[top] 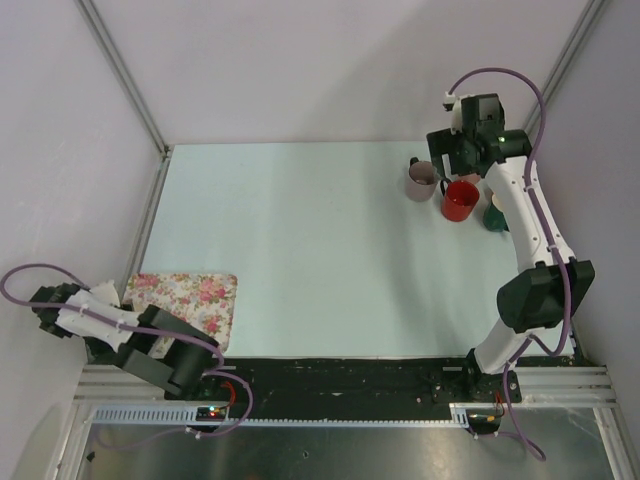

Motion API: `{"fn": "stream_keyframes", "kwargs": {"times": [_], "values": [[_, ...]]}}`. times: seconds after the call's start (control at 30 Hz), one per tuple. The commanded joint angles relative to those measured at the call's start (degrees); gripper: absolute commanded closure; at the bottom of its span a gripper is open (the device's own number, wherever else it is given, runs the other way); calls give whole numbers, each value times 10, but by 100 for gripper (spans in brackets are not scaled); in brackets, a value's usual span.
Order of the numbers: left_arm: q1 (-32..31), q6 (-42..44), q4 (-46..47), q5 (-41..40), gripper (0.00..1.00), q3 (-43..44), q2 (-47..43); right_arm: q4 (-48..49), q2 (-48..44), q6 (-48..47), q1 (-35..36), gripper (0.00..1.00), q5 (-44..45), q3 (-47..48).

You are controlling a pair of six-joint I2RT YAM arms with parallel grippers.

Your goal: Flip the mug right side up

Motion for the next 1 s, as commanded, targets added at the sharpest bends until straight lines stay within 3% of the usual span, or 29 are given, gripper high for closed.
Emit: {"fn": "stream_keyframes", "kwargs": {"times": [0.0, 0.33, 0.47, 0.53, 0.6, 0.73, 0.97], "values": [[5, 24, 73, 52, 38, -13, 28, 11, -26, -18, 4, 1, 18, -10], [-24, 25, 169, 60, 48, -41, 79, 2, -40, -22, 7, 1, 28, -32], [-33, 9, 192, 72, 68, -40, 92, -7, -41, -26, 11, 1, 31, -32], [-38, 6, 194, 74, 88, -42, 98, -10, -41, -26, 13, 0, 33, -33], [-44, 6, 194, 77, 97, -47, 96, -12, -43, -26, 16, 1, 35, -34], [-72, -9, 192, 85, 100, -44, 75, -15, -44, -22, 31, 1, 43, -32], [-217, -101, 173, 115, 100, 32, 21, 16, -58, 10, 105, 1, 0, -24]]}}
